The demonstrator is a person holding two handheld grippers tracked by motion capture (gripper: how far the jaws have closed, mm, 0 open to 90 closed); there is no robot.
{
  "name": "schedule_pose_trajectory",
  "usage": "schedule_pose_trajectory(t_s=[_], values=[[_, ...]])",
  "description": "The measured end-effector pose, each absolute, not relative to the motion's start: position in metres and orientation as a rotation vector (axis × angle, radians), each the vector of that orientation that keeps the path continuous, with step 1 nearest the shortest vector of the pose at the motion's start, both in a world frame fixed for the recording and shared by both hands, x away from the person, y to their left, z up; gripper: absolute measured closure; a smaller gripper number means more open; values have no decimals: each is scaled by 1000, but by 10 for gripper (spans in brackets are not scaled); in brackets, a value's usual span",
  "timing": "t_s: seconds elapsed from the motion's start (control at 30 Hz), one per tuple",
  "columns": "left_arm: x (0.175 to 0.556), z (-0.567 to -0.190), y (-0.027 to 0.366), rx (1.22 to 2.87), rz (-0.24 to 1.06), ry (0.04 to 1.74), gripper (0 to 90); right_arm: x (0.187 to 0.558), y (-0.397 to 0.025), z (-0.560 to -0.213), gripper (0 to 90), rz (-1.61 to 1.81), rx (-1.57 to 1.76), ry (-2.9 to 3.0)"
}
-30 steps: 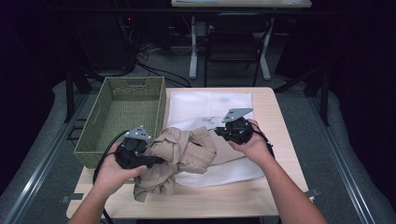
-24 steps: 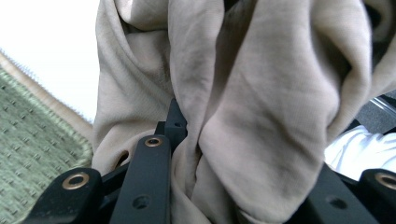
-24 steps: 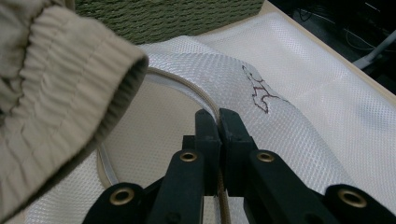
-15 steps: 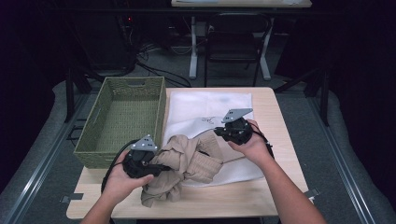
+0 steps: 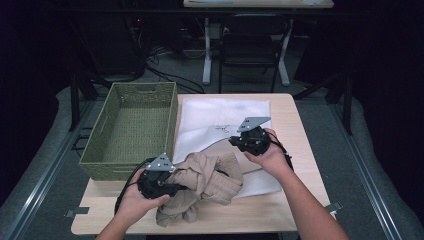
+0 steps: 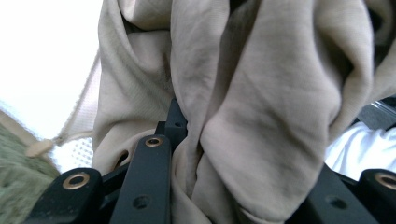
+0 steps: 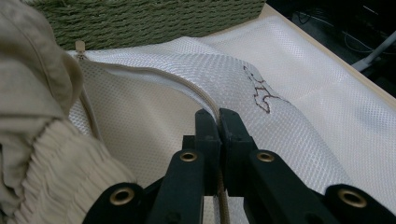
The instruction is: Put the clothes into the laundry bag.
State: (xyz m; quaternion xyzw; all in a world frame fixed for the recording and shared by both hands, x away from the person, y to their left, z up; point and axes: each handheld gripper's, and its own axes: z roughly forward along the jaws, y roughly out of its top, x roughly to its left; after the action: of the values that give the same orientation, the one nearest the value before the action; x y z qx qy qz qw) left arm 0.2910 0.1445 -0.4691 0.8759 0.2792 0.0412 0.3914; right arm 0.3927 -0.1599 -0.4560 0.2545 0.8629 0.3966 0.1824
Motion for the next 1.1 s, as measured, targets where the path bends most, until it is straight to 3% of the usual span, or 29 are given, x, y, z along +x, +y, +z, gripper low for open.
schedule_pose_trajectory(t_s=[1.1], values=[[310, -504, 103, 2275, 61, 702, 693, 390, -155, -457, 875, 1135, 705, 2437]])
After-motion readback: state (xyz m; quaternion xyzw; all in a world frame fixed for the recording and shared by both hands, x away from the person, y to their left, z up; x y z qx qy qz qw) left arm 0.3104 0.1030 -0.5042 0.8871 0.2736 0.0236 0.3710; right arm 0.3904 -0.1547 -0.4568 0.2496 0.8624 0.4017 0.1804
